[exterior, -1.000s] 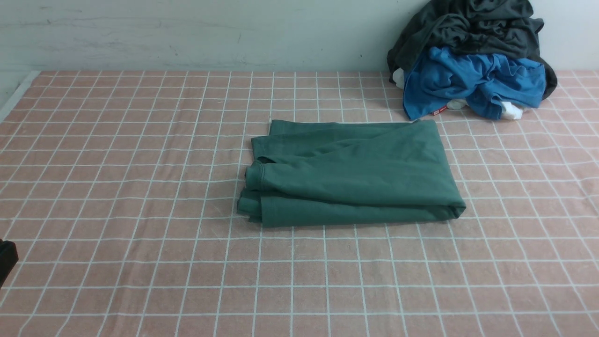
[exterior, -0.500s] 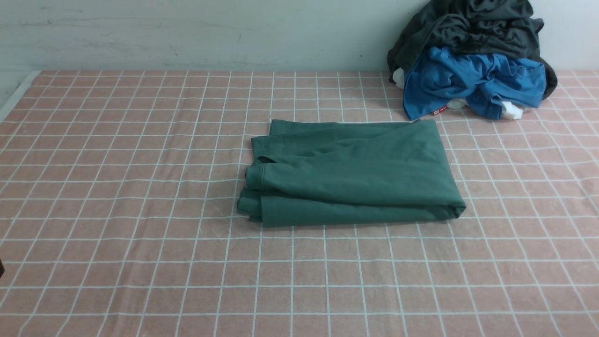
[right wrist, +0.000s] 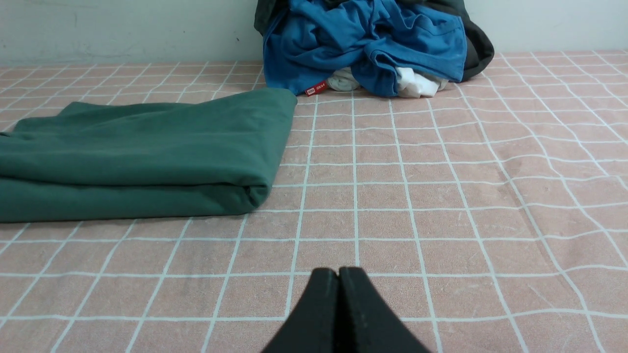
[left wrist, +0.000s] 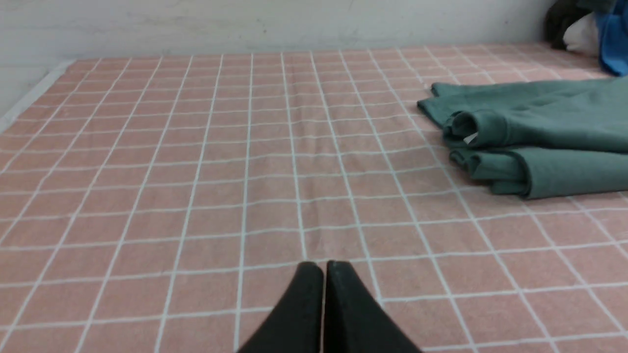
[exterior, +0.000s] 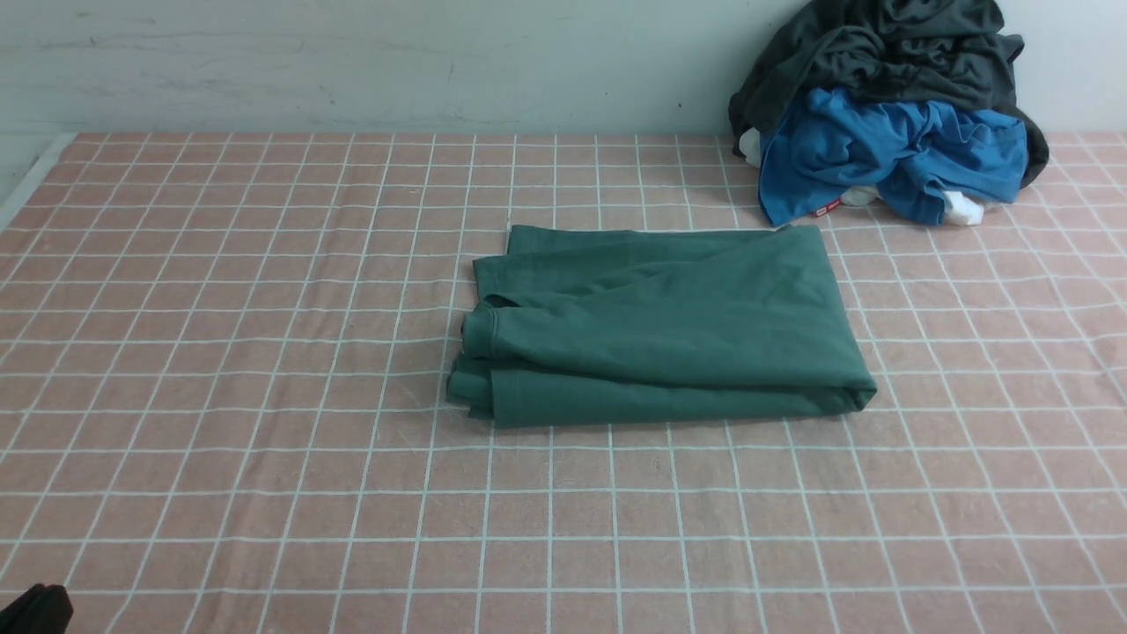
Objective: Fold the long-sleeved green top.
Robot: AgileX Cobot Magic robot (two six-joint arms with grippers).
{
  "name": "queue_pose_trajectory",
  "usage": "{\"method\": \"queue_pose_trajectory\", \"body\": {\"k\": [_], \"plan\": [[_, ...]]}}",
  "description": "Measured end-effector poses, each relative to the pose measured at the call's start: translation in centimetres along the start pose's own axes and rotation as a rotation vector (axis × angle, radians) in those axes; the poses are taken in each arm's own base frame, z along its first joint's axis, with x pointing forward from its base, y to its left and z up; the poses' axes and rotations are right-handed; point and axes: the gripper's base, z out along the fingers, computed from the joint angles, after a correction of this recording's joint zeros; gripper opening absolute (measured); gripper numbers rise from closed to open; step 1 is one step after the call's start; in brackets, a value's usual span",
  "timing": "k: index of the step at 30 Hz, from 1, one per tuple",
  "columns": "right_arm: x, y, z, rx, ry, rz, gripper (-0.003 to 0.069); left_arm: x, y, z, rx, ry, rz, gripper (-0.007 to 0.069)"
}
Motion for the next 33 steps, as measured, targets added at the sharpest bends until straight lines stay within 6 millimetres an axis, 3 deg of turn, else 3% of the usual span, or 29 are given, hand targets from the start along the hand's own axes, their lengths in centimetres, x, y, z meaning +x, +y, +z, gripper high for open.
{"method": "queue_pose_trajectory", "body": {"k": [5, 33], "plan": [[0.00, 0.00, -0.01, 0.000, 0.002, 0.000, -0.0014, 0.81, 0.13, -0.03, -0.027, 0.087, -0.010, -0.0008], [0.00, 0.00, -0.01, 0.000, 0.002, 0.001, -0.0014, 0.79, 0.13, -0.04, -0.027, 0.088, -0.003, -0.0007]]}}
